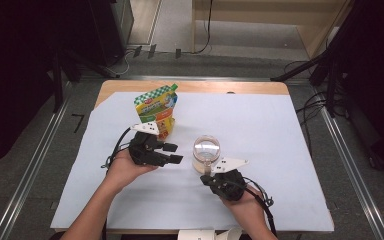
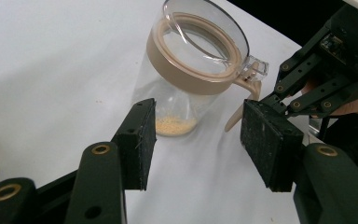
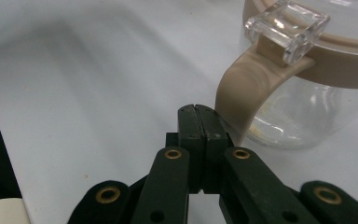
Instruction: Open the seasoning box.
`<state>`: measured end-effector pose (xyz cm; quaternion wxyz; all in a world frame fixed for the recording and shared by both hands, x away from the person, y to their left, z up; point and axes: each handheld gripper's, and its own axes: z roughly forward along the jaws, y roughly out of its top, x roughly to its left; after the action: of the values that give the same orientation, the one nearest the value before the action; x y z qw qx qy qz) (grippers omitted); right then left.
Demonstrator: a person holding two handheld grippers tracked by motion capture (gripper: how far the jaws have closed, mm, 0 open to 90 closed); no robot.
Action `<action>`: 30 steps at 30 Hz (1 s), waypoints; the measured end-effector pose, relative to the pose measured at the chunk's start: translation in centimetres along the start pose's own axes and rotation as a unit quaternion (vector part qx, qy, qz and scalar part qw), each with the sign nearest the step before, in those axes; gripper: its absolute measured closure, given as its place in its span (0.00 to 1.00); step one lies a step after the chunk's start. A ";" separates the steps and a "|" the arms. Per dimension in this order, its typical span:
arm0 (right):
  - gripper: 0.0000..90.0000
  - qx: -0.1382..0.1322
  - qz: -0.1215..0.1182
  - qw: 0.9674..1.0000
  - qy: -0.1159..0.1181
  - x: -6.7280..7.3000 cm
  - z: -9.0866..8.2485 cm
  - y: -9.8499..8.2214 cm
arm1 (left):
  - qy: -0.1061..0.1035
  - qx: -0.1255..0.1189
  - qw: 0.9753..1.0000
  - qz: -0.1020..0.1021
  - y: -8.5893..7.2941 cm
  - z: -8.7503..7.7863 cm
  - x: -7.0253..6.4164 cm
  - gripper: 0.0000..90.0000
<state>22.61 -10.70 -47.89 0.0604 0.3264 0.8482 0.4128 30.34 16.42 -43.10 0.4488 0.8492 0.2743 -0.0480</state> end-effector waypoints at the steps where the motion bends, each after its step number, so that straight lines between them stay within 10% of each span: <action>1: 1.00 0.000 0.000 1.000 0.000 0.0 0.0 0.0 | 0.001 -0.001 1.000 0.000 0.0 0.0 0.0 0.51; 30: 1.00 0.003 0.046 0.998 -0.033 -3.1 -1.9 -1.4 | -0.002 0.020 1.000 -0.005 0.1 0.8 -0.4 0.50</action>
<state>23.57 -14.44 -48.21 0.0684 0.3783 0.8312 0.4016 30.13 15.57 -43.40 0.4320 0.8566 0.2763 -0.0577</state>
